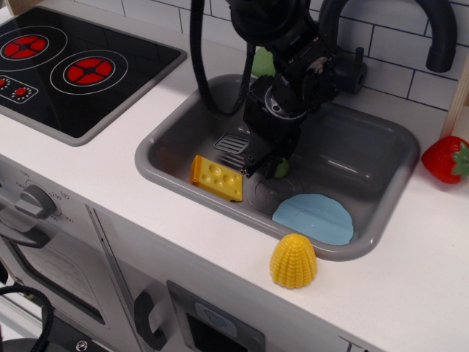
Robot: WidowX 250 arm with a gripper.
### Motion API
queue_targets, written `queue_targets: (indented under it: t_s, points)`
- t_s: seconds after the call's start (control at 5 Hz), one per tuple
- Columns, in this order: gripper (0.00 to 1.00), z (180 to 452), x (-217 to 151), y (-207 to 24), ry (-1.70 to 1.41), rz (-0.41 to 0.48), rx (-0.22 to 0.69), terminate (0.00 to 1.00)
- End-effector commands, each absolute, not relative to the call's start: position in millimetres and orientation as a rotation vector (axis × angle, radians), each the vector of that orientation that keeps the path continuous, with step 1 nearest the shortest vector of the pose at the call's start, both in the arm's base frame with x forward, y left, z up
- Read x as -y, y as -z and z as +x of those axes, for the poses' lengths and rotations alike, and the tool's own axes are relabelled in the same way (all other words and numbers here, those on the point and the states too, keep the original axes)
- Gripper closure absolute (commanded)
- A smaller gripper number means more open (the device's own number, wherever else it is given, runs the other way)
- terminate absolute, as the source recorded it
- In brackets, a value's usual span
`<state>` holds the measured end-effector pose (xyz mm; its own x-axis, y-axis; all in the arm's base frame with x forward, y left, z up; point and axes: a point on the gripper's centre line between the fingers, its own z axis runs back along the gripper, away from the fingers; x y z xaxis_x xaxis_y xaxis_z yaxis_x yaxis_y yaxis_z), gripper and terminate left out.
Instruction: Take spatula off plate sink
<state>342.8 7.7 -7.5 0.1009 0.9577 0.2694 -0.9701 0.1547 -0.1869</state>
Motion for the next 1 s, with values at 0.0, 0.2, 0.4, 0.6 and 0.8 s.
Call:
queue_targets:
  t_s: [0.0, 0.2, 0.4, 0.6, 0.8]
  points:
    - [0.0, 360.0, -12.0, -20.4, -1.428, 0.006, 0.381, 0.0]
    - [0.0, 360.0, -9.2, -38.3, -1.434, -0.015, 0.373, 0.0]
    - [0.0, 353.6, -3.0, -63.9, -1.424, -0.056, 0.357, 0.0]
    - [0.0, 343.9, -3.4, -91.8, -1.374, -0.04, 0.372, 0.0]
    - [0.0, 343.9, -3.4, -91.8, -1.374, -0.04, 0.372, 1.0]
